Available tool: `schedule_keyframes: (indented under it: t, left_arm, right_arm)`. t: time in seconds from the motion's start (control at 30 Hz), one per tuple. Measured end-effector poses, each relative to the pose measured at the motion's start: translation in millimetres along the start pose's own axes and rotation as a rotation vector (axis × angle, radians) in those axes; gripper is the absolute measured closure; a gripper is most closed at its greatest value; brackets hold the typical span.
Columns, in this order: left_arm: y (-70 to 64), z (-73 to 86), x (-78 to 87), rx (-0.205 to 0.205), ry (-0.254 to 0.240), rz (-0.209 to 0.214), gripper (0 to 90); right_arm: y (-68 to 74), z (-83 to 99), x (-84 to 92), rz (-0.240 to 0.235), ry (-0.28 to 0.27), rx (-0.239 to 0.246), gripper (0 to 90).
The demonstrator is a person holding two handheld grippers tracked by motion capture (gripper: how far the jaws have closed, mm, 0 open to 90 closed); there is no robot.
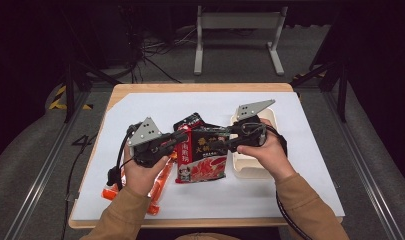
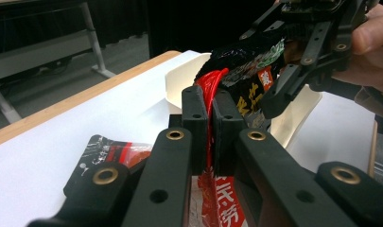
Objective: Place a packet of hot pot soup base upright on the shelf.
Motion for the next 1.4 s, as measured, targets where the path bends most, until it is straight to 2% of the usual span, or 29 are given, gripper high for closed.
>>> schedule_keyframes:
  t: [0.1,0.27,0.53,0.63,0.77,0.83,0.93,0.97,1.07,1.33,1.4]
  left_arm:
    - [0.2,0.1,0.9,-0.001,-0.003,0.006,86.8]
    - [0.4,-1.3,3.3,0.010,-0.023,0.013,86.6]
    - [2.1,-2.5,6.9,0.004,-0.030,0.001,84.2]
    - [2.3,-2.5,7.4,0.013,-0.026,0.007,81.5]
    - [3.2,-2.2,10.0,0.015,-0.011,0.019,72.3]
    - [3.9,-3.3,13.4,0.026,-0.025,0.036,68.0]
    - [6.2,-3.5,17.0,0.030,-0.021,0.039,64.2]
    - [9.0,-3.1,21.0,0.031,-0.022,0.035,61.3]
    - [11.9,-1.6,24.7,0.039,-0.016,0.035,59.8]
    - [19.3,4.9,26.8,0.048,0.018,0.025,56.2]
    - [22.4,7.7,27.2,0.043,0.034,0.006,55.8]
  right_arm:
    - [-2.1,-0.3,1.6,0.019,-0.003,0.007,70.0]
    - [-2.2,-4.9,6.5,0.022,-0.027,0.013,74.0]
    - [0.4,-11.9,11.4,0.050,-0.041,0.047,76.7]
    - [0.7,-13.1,12.8,0.055,-0.046,0.053,77.5]
    - [1.1,-17.8,17.8,0.059,-0.054,0.055,78.5]
    - [0.9,-20.3,20.7,0.064,-0.058,0.059,78.7]
    - [0.6,-22.3,23.1,0.071,-0.057,0.064,78.8]
    - [-0.7,-24.1,26.0,0.076,-0.058,0.065,78.9]
    - [-3.2,-25.5,29.7,0.085,-0.060,0.062,78.9]
    - [-15.0,-36.2,49.2,0.124,-0.092,0.059,78.9]
    - [-17.9,-38.7,53.5,0.134,-0.100,0.058,78.9]
Point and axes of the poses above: each handheld gripper's, and its own axes: x roughly backward along the jaws, z roughly out of its underside, y roughly to its left, the point moved 9 cm from there along -x, roughly forward along the jaws, and after that the axes turned 12 degrees about y, right-handed, at the moved point
